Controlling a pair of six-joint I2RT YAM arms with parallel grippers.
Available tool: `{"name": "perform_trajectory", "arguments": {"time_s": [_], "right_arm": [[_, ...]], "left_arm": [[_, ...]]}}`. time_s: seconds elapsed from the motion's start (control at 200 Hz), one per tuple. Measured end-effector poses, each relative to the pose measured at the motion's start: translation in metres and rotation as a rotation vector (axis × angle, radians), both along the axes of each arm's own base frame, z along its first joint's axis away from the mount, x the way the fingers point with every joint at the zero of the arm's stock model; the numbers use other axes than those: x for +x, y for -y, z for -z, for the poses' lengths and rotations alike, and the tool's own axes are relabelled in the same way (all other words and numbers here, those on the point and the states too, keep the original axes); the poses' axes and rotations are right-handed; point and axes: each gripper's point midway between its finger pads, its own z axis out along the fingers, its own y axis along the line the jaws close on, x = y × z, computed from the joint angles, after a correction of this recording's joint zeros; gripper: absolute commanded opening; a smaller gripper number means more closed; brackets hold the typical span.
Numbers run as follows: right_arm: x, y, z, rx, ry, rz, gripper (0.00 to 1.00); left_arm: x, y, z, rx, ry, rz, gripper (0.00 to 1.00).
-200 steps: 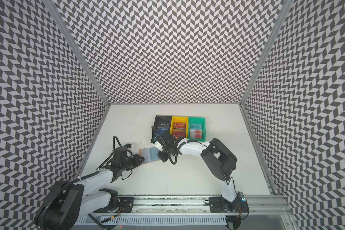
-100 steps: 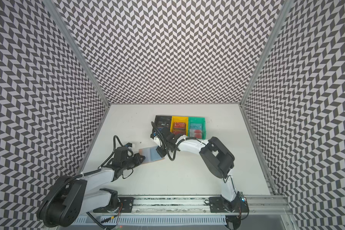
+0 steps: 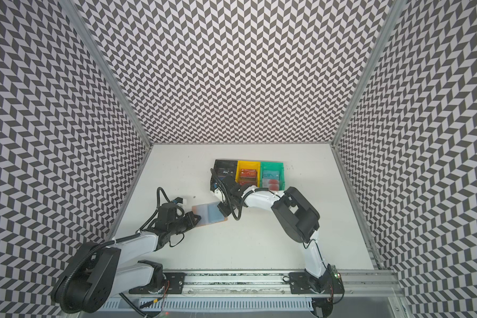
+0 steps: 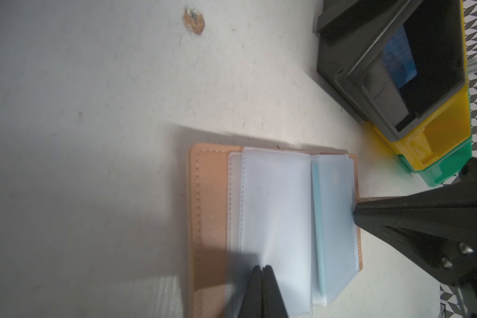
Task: Take the credit cards out of the card holder
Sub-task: Flip over the card slot on the card holder.
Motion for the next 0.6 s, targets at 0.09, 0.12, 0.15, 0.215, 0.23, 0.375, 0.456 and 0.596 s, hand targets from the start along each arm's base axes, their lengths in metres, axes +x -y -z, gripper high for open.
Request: {"name": "perform_trajectory", "arguments": {"time_s": [0.09, 0.12, 0.15, 0.215, 0.23, 0.375, 0.456, 0.596], "right_arm": [[0.0009, 0.0008, 0.0002, 0.001, -0.002, 0.002, 0.00], [0.0007, 0.0008, 0.0009, 0.001, -0.004, 0.002, 0.00], [0.0005, 0.0008, 0.0016, 0.000, -0.006, 0.002, 0.00], [-0.0007, 0.0005, 0.0046, -0.001, -0.015, 0.000, 0.00], [-0.0011, 0.0003, 0.0055, 0.000, -0.019, -0.001, 0.00], [-0.0029, -0.0030, 0.0061, 0.012, -0.027, -0.008, 0.00], [-0.0033, -0.0041, 0.0061, 0.018, -0.030, -0.010, 0.00], [-0.0045, -0.0060, 0.0054, 0.028, -0.036, -0.016, 0.00]], "left_arm": [[0.0002, 0.0000, -0.0002, 0.000, 0.002, 0.000, 0.05], [0.0000, 0.0000, 0.0000, 0.000, 0.001, 0.000, 0.05], [0.0001, 0.0000, -0.0001, 0.000, 0.002, 0.000, 0.05], [0.0001, 0.0000, 0.0002, -0.001, 0.003, 0.000, 0.05], [0.0002, 0.0000, 0.0001, -0.001, 0.003, 0.000, 0.05], [0.0010, 0.0002, 0.0002, -0.001, 0.006, 0.000, 0.05], [0.0009, 0.0002, 0.0003, -0.002, 0.007, 0.000, 0.04], [0.0008, 0.0002, 0.0004, -0.002, 0.007, 0.000, 0.05]]}}
